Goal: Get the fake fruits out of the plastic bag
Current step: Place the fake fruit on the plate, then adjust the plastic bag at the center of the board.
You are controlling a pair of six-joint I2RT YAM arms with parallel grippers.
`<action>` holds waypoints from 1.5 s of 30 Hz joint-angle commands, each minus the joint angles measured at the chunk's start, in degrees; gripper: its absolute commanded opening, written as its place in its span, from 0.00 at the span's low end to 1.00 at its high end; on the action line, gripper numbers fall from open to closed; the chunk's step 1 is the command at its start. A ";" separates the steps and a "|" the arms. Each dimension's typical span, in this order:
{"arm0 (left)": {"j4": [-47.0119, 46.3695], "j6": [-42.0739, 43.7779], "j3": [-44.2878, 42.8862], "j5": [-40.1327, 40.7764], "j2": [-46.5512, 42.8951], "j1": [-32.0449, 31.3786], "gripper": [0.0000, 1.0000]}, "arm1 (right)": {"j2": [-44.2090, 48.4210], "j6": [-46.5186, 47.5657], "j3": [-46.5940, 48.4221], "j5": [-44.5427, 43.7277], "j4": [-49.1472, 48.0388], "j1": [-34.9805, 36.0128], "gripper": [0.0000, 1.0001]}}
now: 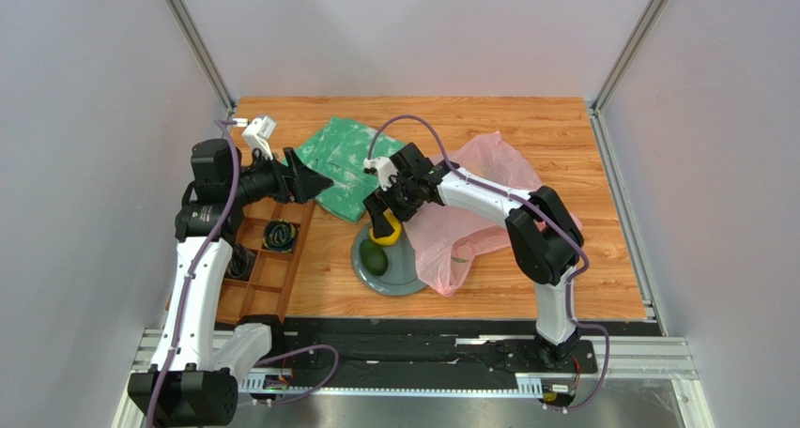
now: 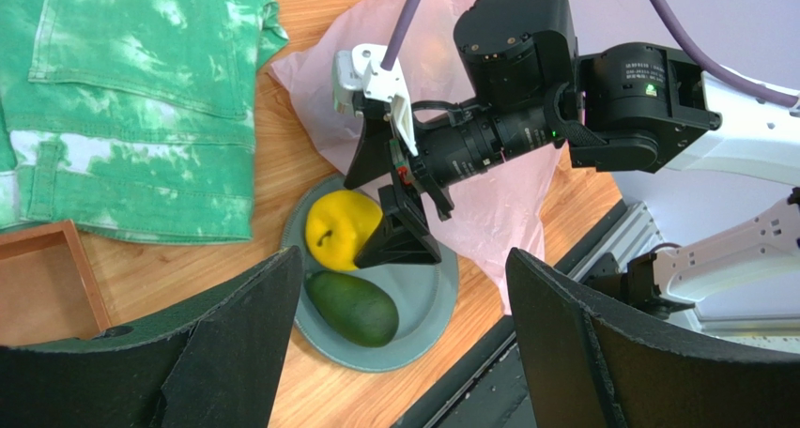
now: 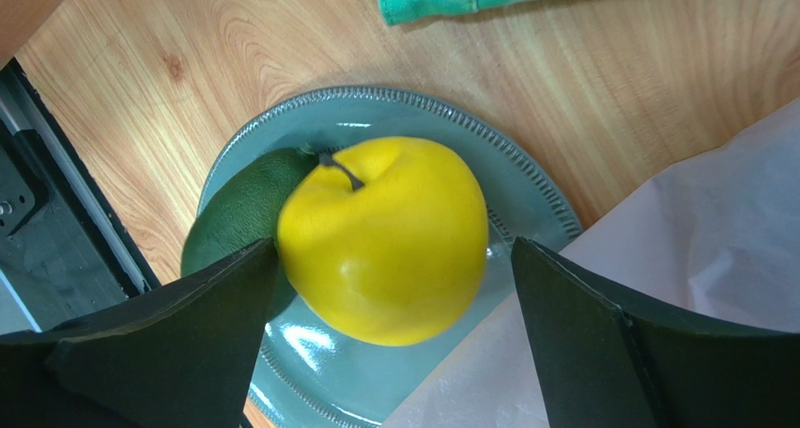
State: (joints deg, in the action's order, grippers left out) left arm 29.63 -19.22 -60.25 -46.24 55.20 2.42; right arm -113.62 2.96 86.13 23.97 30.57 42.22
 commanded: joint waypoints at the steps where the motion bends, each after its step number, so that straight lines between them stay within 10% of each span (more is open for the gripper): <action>1: -2.55 -0.99 -0.22 -1.05 0.78 0.49 0.88 | 3.31 -0.77 0.17 1.69 -0.34 0.67 1.00; 11: -4.84 -1.87 -0.40 -1.31 3.77 -0.48 0.87 | 26.39 18.98 4.07 3.47 19.84 -0.91 0.96; 22: -7.65 -2.57 -2.59 -1.13 7.73 -5.31 0.86 | 53.32 48.36 -21.95 -8.56 45.10 -2.67 0.50; 29: -8.97 -2.22 -3.82 -1.13 9.66 -6.46 0.86 | 50.27 45.92 -33.83 -17.89 27.91 -5.47 0.45; 40: -0.45 6.82 -8.48 2.20 13.97 -6.46 0.86 | 28.82 35.45 -22.06 -13.50 9.63 -21.82 0.46; 45: 3.16 8.59 -8.57 1.86 14.85 -6.46 0.86 | 23.99 28.86 -18.91 -17.63 3.01 -21.74 0.70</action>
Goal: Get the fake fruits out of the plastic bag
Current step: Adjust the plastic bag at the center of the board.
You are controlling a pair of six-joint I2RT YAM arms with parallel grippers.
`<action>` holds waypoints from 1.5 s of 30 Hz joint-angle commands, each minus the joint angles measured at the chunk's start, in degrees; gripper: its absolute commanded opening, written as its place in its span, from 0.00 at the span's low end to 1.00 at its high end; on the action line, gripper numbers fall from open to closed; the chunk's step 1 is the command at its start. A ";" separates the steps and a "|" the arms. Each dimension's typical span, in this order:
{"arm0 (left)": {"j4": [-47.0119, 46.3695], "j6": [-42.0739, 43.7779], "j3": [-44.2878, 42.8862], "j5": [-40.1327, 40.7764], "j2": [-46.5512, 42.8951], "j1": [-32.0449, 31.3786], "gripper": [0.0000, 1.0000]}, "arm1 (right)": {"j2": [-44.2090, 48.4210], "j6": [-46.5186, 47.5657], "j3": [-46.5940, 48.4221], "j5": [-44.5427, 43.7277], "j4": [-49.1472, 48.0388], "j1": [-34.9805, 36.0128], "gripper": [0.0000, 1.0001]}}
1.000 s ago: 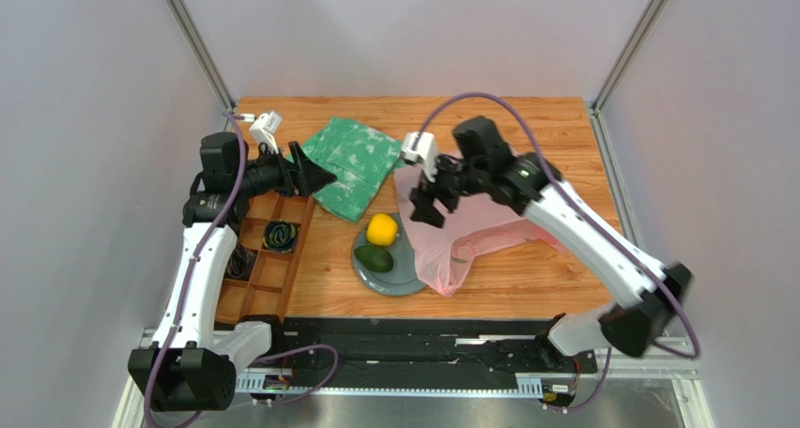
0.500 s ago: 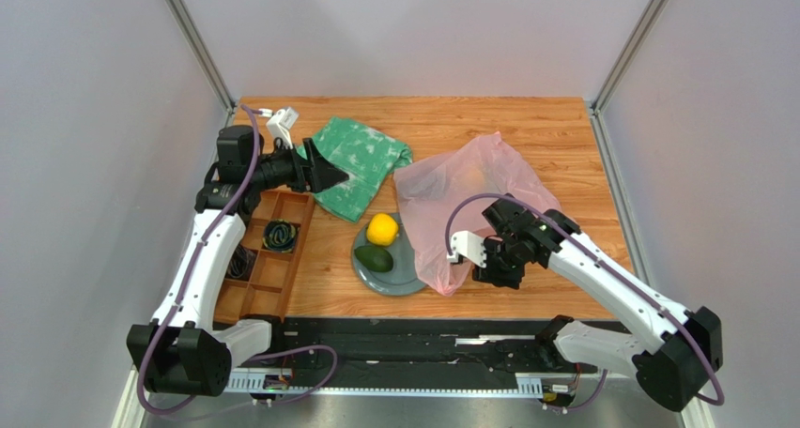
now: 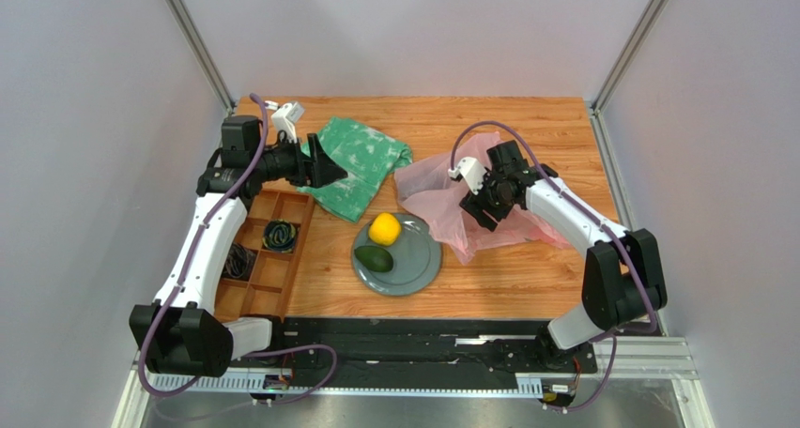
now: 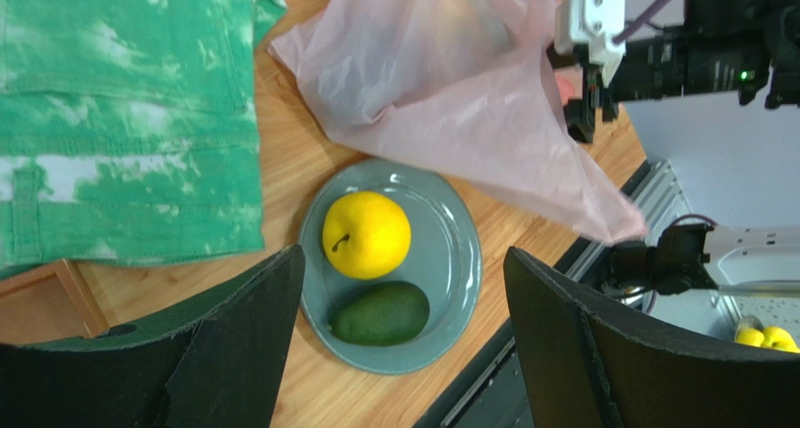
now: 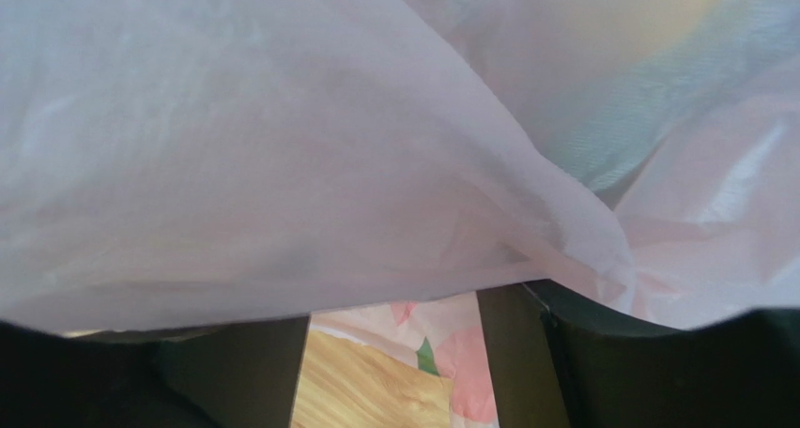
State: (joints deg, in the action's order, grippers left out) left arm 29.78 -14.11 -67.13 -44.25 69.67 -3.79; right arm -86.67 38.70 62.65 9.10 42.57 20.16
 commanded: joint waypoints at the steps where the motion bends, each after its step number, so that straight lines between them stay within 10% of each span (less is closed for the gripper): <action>1: 2.92 2.78 -1.68 0.04 0.64 -0.25 0.86 | -3.93 -8.62 5.63 -5.99 -9.43 0.32 0.72; 17: 0.54 1.36 -3.62 -2.42 4.69 -0.87 0.86 | -9.75 -13.56 10.56 -21.58 -11.46 -1.00 0.78; 27: 0.90 1.54 -4.93 -4.44 4.51 -1.30 0.86 | -0.42 -14.08 5.64 -13.85 -0.39 -1.79 0.67; 37: 7.66 11.03 -18.55 10.75 13.64 -26.23 0.99 | 11.59 -6.30 14.87 -3.13 9.72 -4.78 0.82; 45: 5.03 9.62 -21.37 15.06 22.88 -37.59 0.99 | 19.26 5.42 2.14 -6.11 11.93 -5.48 0.88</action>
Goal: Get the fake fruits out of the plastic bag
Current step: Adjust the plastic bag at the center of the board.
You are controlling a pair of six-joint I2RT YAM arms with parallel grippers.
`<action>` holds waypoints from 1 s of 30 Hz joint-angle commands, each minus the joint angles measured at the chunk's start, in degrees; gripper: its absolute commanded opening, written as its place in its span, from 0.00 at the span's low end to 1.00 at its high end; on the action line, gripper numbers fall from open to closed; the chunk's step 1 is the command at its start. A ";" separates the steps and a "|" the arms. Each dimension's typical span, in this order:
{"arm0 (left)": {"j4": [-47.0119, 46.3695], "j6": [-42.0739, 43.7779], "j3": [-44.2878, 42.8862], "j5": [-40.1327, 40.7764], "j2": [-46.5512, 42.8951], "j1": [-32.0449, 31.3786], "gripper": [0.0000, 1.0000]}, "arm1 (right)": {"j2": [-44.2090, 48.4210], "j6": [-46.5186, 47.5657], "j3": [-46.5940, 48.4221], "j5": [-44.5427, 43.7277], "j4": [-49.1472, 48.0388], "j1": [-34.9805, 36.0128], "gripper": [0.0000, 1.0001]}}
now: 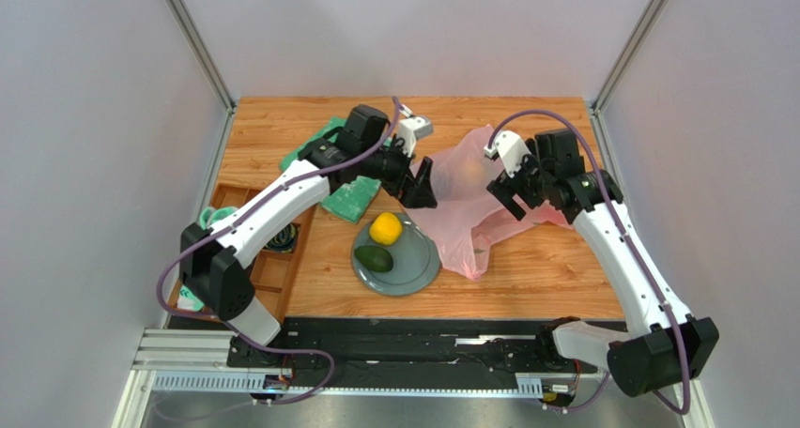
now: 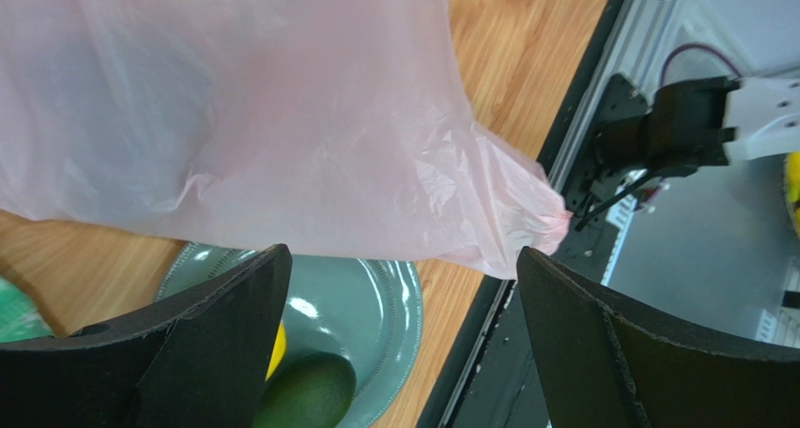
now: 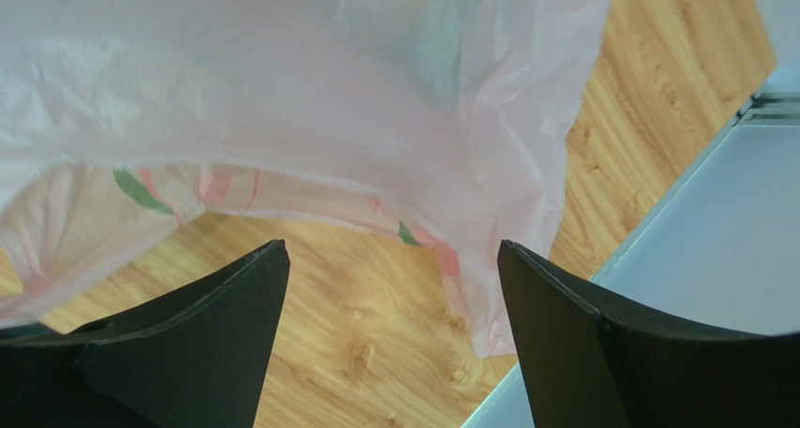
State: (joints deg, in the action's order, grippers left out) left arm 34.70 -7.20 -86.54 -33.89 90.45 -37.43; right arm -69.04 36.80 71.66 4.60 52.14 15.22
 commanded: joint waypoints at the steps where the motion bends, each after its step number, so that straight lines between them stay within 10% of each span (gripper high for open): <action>1: -0.07 3.33 -1.70 5.75 2.62 -6.23 0.99 | 2.32 7.32 -8.01 -2.05 1.92 -1.59 0.88; 19: -2.62 9.83 -10.48 43.00 18.17 -22.42 0.98 | -1.80 6.80 -14.28 -11.72 -19.88 -11.71 0.89; 22: -1.65 12.20 -10.75 43.12 18.62 -22.51 0.78 | -3.56 5.57 -11.55 -10.23 -21.11 -12.23 0.89; 24: -1.13 13.52 -10.23 42.50 17.74 -22.42 0.00 | -5.40 4.60 -9.88 -10.84 -21.73 -12.41 0.89; 30: -4.10 20.28 -9.08 46.27 10.46 -21.02 0.00 | -11.11 -3.37 -2.76 -9.53 -22.34 -18.90 0.89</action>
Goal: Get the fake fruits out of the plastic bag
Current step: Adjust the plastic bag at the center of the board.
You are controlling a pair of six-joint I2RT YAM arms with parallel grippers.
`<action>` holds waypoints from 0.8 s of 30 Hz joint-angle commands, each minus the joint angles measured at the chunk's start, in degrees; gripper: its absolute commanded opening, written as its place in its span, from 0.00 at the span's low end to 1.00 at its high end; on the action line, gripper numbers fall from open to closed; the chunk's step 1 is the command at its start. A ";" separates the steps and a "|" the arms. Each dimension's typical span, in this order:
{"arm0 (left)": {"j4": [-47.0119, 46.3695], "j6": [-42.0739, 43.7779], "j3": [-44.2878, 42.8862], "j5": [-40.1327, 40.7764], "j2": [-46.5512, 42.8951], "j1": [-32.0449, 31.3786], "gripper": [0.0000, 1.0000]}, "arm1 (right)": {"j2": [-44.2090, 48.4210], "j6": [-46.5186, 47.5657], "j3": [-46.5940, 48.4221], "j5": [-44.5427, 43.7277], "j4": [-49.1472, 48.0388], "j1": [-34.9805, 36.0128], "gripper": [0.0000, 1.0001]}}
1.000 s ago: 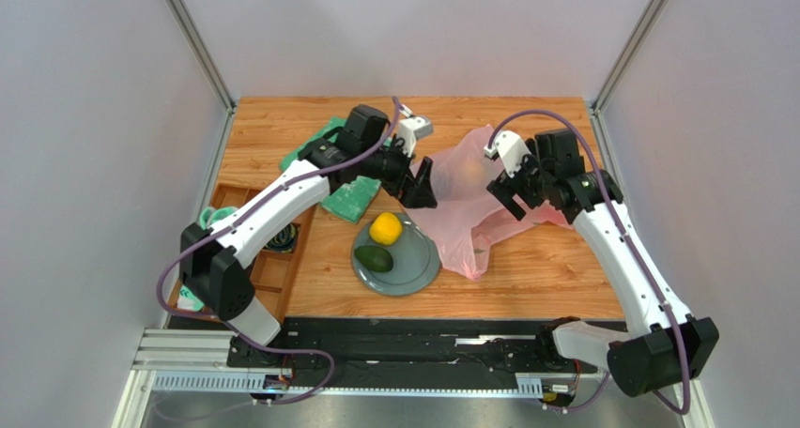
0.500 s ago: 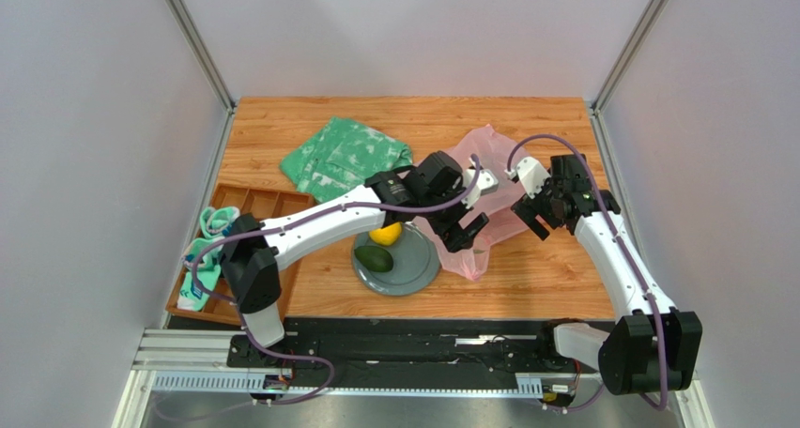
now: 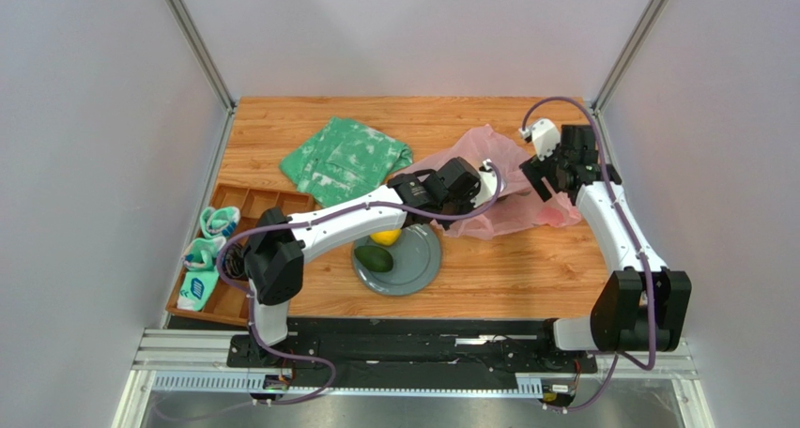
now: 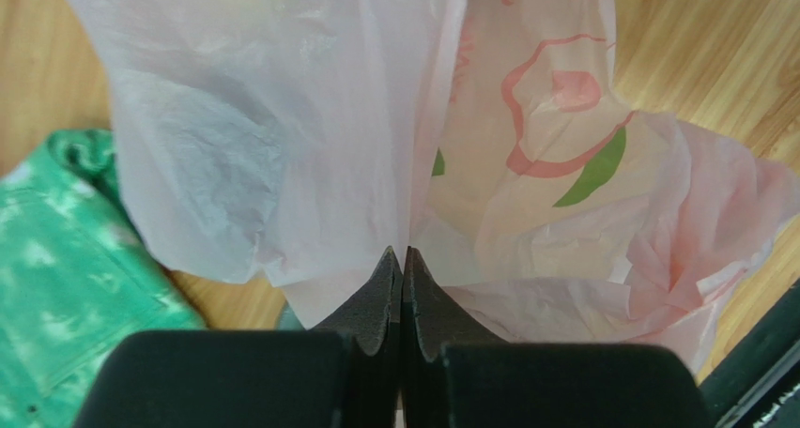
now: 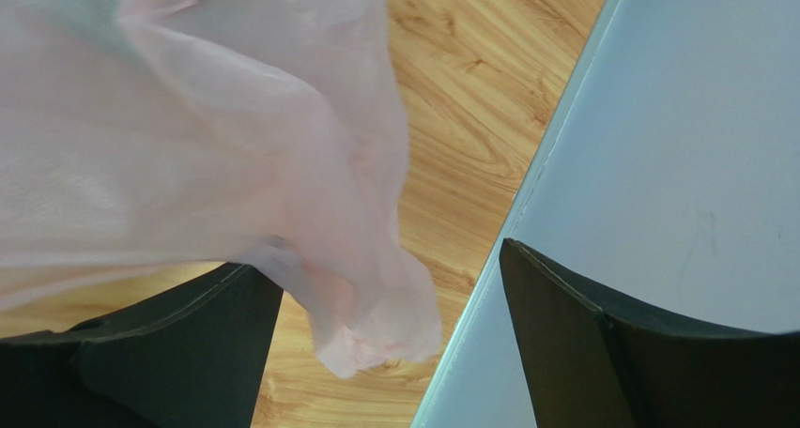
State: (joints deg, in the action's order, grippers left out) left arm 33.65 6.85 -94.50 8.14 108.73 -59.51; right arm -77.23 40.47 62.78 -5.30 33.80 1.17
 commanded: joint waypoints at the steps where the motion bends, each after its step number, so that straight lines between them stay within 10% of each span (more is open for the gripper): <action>1: -3.50 6.85 -2.43 5.03 -9.57 1.49 0.00 | -3.62 -8.81 7.08 0.29 -3.92 -5.56 0.89; 9: -5.00 15.99 -10.53 2.15 -15.03 2.73 0.00 | 4.09 -15.51 10.17 7.47 -3.22 -7.15 0.88; 24: -0.08 13.89 0.55 -7.25 -16.18 3.52 0.00 | 13.43 -16.83 4.97 31.84 6.63 -4.42 0.79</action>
State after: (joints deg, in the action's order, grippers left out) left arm 32.75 19.79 -92.64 5.06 93.95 -56.53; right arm -63.64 24.88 65.54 20.73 39.11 -3.38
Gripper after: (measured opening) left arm 0.008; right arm 0.819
